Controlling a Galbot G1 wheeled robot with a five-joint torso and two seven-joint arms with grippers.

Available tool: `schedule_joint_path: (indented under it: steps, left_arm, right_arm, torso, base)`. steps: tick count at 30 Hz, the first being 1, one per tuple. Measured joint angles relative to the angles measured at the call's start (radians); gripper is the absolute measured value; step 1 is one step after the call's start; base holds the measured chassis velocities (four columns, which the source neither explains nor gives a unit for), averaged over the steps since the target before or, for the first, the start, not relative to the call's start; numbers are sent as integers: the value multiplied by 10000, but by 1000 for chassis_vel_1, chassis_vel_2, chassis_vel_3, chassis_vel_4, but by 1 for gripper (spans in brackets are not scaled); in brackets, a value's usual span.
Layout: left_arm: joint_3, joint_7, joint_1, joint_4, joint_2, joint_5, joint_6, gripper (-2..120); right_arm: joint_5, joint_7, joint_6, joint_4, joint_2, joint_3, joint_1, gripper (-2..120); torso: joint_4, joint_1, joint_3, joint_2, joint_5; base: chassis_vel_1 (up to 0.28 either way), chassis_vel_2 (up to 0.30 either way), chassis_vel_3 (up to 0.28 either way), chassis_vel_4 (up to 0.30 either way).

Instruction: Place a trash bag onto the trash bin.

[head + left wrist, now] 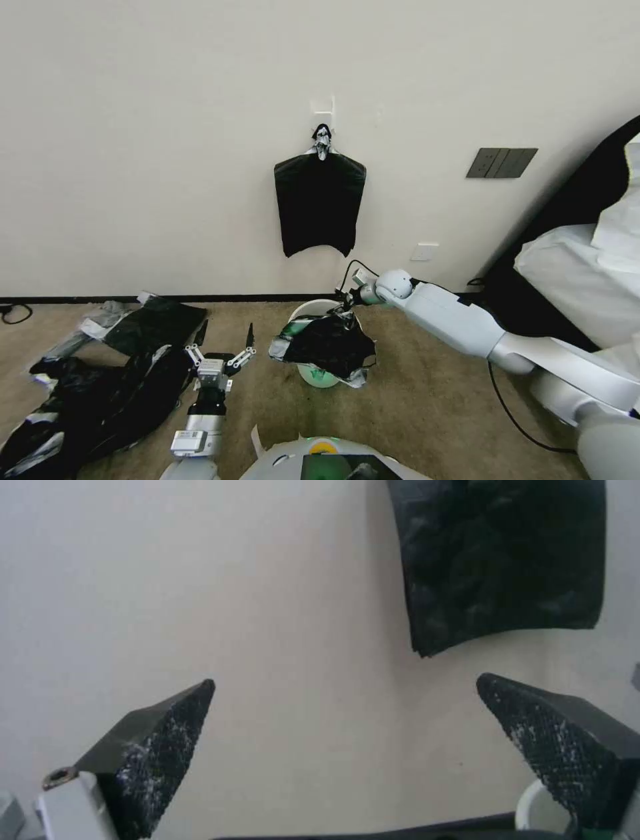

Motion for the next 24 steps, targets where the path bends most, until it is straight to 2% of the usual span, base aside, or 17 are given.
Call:
schedule_joint_path:
  steps: [3, 4, 7, 11, 12, 24]
  left_arm:
    - [-9, -51, -8, -14, 44, -53, 26, 100]
    - [-9, -51, -8, -14, 44, -53, 26, 100]
    - [-17, -56, -85, -55, 68, -121, 141, 100]
    - [-7, -58, -132, -106, 74, -203, 267, 100]
    - [-2, -58, -161, -117, 85, -253, 316, 100]
    - [108, -137, -293, -113, 51, -319, 383, 100]
  right_arm:
    - [2, -38, 53, -46, 58, -9, 8, 39]
    - [2, -38, 53, -46, 58, -9, 8, 39]
    - [2, -41, 69, -52, 110, -9, -42, 25]
    - [34, -33, 70, 12, 77, -39, -69, 15]
    - [93, 12, 73, 66, 34, -83, -86, 8]
    - [830, 901, 188, 181, -142, 23, -252, 8]
  torso:
    - [0, 0, 0, 0, 0]
    - [0, 0, 0, 0, 0]
    - [1, 0, 0, 0, 1]
    - [0, 0, 0, 1, 0]
    - [-1, 0, -1, 0, 2]
    - [2, 0, 0, 0, 2]
  base:
    - [0, 0, 0, 0]
    - [0, 0, 0, 0]
    - [0, 0, 0, 0]
    - [0, 0, 0, 0]
    - [0, 0, 0, 0]
    - [0, 0, 0, 0]
